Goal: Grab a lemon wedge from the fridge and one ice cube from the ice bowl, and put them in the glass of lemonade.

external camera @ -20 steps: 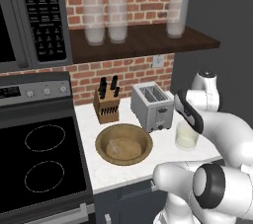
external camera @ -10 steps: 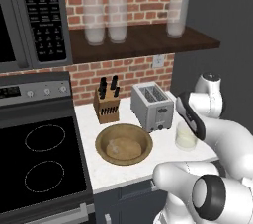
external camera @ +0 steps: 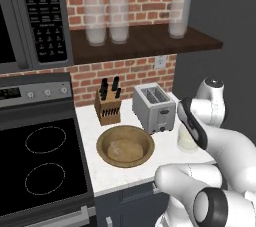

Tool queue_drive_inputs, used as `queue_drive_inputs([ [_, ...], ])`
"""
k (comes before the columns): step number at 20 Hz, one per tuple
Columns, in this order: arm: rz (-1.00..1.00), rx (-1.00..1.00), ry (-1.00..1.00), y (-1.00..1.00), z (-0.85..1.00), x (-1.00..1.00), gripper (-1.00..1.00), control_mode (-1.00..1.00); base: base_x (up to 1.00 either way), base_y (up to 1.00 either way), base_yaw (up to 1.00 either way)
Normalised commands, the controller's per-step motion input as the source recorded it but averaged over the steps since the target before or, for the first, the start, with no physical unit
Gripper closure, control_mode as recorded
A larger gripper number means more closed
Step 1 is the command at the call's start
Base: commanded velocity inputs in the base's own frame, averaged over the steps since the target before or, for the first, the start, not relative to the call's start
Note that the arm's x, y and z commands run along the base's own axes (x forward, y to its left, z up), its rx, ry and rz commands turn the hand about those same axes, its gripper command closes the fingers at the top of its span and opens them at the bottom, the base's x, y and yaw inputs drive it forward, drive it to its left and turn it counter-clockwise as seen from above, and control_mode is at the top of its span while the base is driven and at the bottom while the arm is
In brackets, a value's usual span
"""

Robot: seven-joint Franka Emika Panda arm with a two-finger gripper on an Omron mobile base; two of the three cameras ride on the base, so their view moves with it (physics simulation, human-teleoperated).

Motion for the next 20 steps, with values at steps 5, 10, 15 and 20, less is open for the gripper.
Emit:
queue_drive_inputs([
  [5, 0.00, 0.00, 0.00, 0.11, 0.00, 0.09, 1.00, -1.00, 0.00, 0.00, 0.00],
  [10, 0.00, 0.00, 0.00, 0.00, 0.00, 0.00, 1.00, -1.00, 0.00, 0.00, 0.00],
  [15, 0.00, 0.00, 0.00, 0.00, 0.00, 0.00, -1.00, -1.00, 0.00, 0.00, 0.00],
  [20, 0.00, 0.00, 0.00, 0.00, 0.00, 0.00, -1.00, -1.00, 0.00, 0.00, 0.00],
])
